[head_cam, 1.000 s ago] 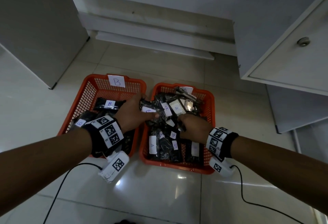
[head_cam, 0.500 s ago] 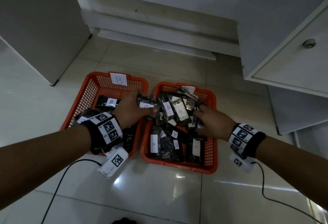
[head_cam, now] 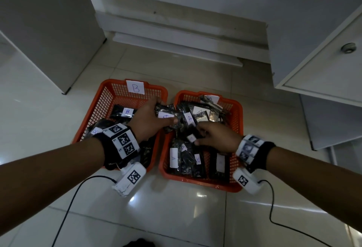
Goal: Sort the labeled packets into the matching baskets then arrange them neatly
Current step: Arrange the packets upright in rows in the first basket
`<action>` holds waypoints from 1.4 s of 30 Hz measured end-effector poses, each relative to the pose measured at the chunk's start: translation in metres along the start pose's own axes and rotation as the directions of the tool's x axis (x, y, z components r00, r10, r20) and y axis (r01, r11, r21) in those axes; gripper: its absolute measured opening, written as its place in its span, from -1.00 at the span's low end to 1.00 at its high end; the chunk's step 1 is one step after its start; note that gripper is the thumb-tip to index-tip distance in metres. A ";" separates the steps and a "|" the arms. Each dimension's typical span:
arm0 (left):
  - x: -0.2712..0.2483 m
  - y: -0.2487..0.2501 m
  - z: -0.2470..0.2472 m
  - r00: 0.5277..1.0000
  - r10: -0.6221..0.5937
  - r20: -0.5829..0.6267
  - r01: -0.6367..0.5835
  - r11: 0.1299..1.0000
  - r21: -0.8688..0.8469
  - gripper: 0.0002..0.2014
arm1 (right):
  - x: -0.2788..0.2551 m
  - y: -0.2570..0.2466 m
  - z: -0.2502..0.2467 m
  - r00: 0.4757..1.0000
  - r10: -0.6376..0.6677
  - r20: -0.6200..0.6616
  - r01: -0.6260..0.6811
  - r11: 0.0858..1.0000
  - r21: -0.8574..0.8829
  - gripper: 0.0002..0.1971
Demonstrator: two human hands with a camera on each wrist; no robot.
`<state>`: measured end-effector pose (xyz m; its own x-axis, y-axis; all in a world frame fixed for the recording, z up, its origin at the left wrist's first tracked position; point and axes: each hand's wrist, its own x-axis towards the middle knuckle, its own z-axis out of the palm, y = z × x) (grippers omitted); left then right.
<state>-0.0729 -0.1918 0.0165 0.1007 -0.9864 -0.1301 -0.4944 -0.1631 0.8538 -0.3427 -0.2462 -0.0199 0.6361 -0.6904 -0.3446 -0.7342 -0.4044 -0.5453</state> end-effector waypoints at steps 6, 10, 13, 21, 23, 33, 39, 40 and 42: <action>0.001 -0.006 -0.004 1.000 -0.025 -0.007 0.025 0.999 -0.043 -0.48 | -0.028 0.020 -0.064 0.968 0.231 -0.101 -0.217 0.967 0.133 -0.88; 0.004 -0.005 -0.002 0.999 -0.043 0.000 0.043 0.998 -0.052 -0.48 | -0.034 0.041 -0.069 0.935 0.336 -0.117 -0.350 0.927 -0.136 -0.67; 0.006 0.000 0.003 0.999 -0.041 0.012 0.041 0.999 -0.008 -0.46 | -0.031 0.045 -0.055 0.925 0.306 -0.223 -0.373 0.839 -0.395 -0.49; 0.002 0.003 0.012 0.997 -0.050 0.062 0.049 0.999 0.024 -0.52 | 0.020 0.024 -0.032 0.976 0.122 -0.183 -0.186 0.902 -0.390 -0.60; -0.001 -0.001 0.013 0.997 -0.042 0.067 0.038 0.998 0.051 -0.56 | 0.028 0.018 -0.020 0.967 0.177 -0.182 -0.232 0.909 -0.347 -0.50; -0.001 -0.013 0.008 0.997 -0.059 0.055 0.058 0.998 0.016 -0.54 | 0.020 0.017 -0.022 0.931 0.289 -0.221 -0.288 0.957 0.040 -0.65; 0.003 -0.010 0.005 0.997 -0.069 0.027 0.068 0.998 0.011 -0.54 | -0.020 0.042 -0.076 0.906 0.394 -0.155 -0.374 0.916 0.144 -0.73; 0.003 -0.010 0.006 0.997 -0.076 0.025 0.076 0.997 0.005 -0.54 | -0.026 0.044 -0.079 0.894 0.409 -0.184 -0.410 0.912 0.034 -0.70; 0.005 -0.010 0.007 0.996 -0.090 0.024 0.091 0.996 -0.021 -0.53 | -0.034 0.045 -0.076 0.884 0.320 -0.340 -0.416 0.871 -0.262 -0.57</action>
<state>-0.0734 -0.1950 0.0042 0.1240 -0.9678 -0.2189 -0.4646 -0.2516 0.8490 -0.4153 -0.2861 0.0256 0.2467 -0.9438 -0.2200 -0.9662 -0.2220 -0.1314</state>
